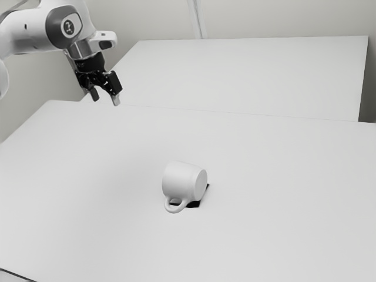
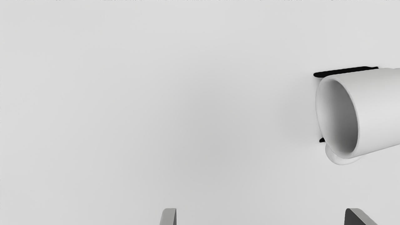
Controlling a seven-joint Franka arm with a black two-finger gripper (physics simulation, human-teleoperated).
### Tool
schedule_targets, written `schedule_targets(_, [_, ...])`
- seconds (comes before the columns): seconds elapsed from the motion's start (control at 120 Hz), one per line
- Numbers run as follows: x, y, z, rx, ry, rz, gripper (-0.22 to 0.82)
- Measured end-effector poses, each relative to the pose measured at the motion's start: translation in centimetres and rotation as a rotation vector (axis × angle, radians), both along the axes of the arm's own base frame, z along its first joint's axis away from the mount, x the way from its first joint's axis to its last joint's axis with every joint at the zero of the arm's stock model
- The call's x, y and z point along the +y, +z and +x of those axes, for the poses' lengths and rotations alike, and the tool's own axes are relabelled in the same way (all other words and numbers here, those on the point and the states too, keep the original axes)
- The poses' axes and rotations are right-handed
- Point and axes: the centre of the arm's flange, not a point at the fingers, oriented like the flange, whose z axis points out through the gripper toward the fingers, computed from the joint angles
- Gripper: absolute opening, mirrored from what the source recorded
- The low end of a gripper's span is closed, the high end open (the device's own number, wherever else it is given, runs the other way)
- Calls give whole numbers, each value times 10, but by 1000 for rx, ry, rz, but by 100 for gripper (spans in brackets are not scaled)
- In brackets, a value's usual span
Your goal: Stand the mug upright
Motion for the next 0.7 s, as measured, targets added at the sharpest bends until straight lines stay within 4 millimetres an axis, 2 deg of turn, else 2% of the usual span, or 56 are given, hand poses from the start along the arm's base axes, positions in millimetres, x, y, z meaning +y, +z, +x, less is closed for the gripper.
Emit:
schedule_targets(0.125, [4,0,-3,-9,1,-11,59])
schedule_targets(0.242, [17,-28,-16,42,46,-115,59])
schedule_targets(0.342, [28,-51,-40,86,92,-244,59])
schedule_targets(0.375, [31,-66,-46,111,110,-301,59])
schedule_targets(0.45, [40,-112,-54,188,166,-431,59])
schedule_targets(0.508, [46,-134,-55,214,196,-502,59])
schedule_targets(0.575, [39,-155,-55,238,199,-568,59])
schedule_targets(0.7, [7,-180,-54,266,162,-671,59])
